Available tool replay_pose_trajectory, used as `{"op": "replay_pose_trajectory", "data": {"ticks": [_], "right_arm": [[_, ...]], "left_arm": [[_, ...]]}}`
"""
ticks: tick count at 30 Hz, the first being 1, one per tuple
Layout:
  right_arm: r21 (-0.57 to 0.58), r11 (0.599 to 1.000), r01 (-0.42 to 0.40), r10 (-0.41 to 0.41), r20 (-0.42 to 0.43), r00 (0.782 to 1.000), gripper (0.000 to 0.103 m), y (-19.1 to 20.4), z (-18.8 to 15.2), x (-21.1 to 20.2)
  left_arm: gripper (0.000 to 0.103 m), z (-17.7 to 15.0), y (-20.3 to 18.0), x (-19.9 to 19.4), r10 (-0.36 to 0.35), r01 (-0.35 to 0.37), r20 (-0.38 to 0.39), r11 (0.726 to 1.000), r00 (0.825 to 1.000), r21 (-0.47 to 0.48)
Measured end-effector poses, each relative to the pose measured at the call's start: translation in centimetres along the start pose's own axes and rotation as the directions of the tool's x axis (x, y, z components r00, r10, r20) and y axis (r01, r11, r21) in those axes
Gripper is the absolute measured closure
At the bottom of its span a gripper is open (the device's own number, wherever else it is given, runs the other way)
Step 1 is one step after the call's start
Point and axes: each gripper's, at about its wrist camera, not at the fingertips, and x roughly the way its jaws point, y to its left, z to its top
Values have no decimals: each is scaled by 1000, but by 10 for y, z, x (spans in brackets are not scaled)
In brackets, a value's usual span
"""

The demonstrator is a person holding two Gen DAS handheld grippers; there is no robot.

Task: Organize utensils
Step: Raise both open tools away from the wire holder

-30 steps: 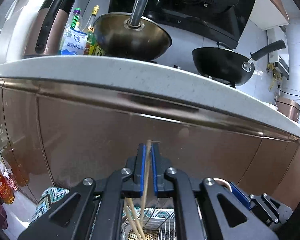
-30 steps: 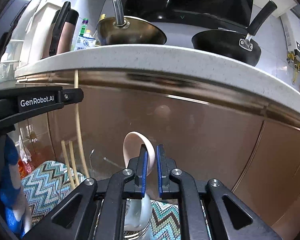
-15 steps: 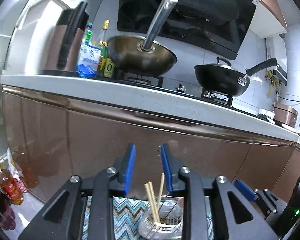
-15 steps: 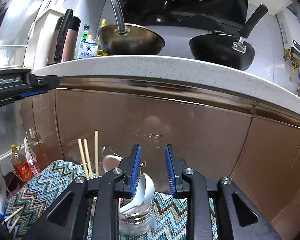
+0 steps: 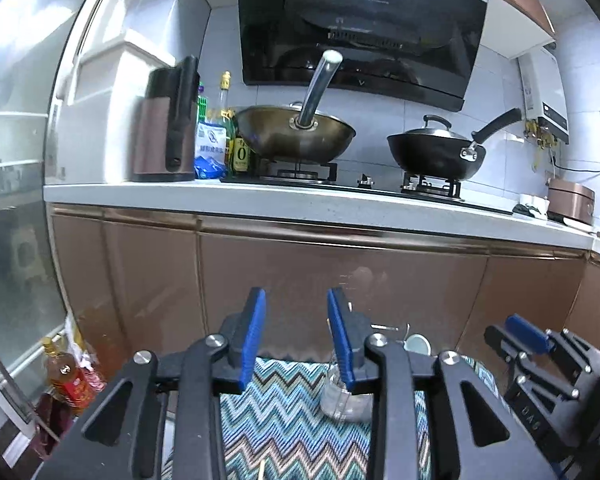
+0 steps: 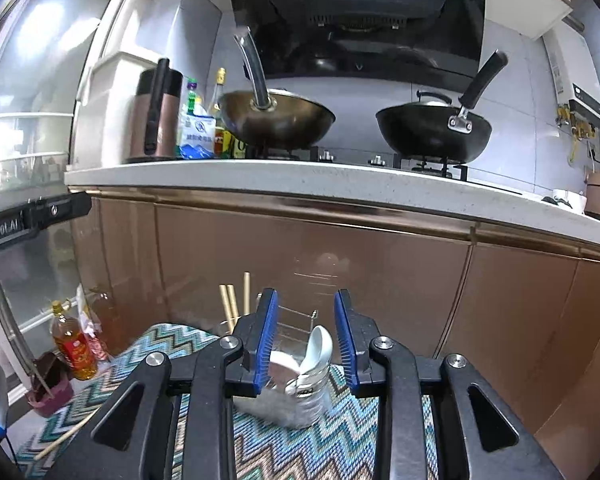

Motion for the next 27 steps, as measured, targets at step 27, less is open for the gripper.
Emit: {"op": "replay_pose_trajectory", "data": {"ticks": [27], "right_arm": [[31, 998, -48, 47, 22, 999, 49, 33, -9, -127]], "left_arm": [[55, -21, 27, -117, 59, -59, 28, 998, 998, 12]]}}
